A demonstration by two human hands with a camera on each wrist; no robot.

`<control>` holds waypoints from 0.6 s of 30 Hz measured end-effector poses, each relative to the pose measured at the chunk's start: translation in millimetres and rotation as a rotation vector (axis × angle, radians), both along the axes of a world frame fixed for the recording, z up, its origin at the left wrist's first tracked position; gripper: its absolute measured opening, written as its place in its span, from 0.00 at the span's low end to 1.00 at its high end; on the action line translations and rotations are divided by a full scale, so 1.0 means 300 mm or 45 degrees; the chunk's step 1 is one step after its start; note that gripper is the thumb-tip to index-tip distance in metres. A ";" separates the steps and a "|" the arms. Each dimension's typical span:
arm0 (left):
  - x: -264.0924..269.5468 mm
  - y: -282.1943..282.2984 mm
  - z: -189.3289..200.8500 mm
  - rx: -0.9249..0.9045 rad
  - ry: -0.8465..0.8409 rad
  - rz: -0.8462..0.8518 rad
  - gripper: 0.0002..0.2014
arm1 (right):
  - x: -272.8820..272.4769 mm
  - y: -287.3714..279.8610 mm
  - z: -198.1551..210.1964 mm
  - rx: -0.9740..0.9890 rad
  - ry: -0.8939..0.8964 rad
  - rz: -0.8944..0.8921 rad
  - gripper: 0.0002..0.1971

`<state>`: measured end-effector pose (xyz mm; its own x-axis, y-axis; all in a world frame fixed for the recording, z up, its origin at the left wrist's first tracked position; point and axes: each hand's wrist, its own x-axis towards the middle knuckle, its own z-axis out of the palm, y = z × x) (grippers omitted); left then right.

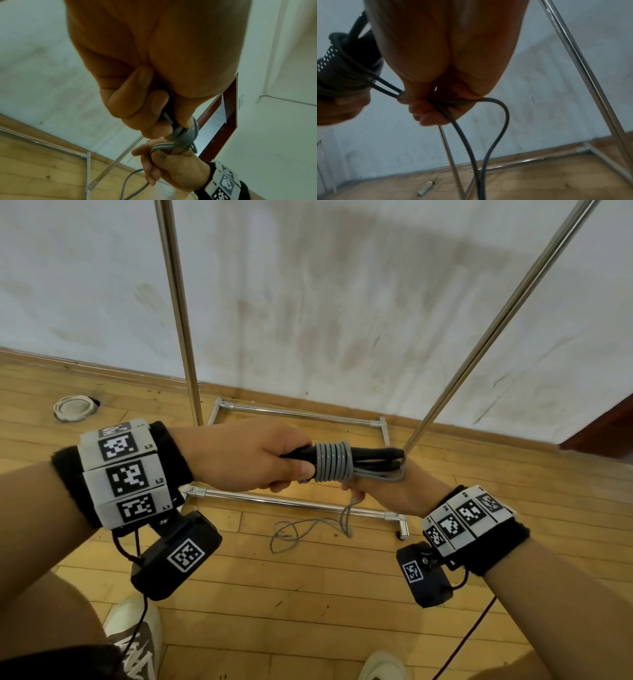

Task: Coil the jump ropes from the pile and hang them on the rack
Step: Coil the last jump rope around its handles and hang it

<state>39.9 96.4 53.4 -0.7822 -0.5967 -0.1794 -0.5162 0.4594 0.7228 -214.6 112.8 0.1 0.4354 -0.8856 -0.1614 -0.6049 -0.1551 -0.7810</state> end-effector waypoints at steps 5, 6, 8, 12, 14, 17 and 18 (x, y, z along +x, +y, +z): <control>-0.003 0.009 -0.009 0.071 -0.132 -0.065 0.11 | -0.017 -0.040 -0.001 -0.299 0.472 0.238 0.07; -0.006 0.012 -0.012 0.086 -0.150 -0.081 0.11 | -0.016 -0.047 0.004 -0.295 0.520 0.234 0.10; -0.012 0.016 -0.023 0.074 -0.227 -0.113 0.10 | -0.009 -0.055 0.014 -0.266 0.467 0.203 0.12; -0.032 0.013 -0.057 -0.044 -0.467 -0.148 0.10 | 0.006 -0.040 0.038 -0.204 0.319 0.141 0.08; -0.038 0.006 -0.067 -0.080 -0.511 -0.127 0.09 | 0.014 -0.036 0.052 -0.176 0.273 0.122 0.07; -0.043 -0.013 -0.074 -0.194 -0.560 -0.070 0.10 | 0.023 -0.030 0.085 -0.078 0.144 -0.012 0.11; -0.044 -0.020 -0.077 -0.232 -0.573 -0.043 0.10 | 0.023 -0.029 0.094 -0.048 0.094 -0.059 0.14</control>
<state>26.8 90.5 30.3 -0.6705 -0.6254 -0.3991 -0.7416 0.5799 0.3373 -207.6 104.0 28.1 0.3819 -0.9107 -0.1574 -0.6677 -0.1542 -0.7283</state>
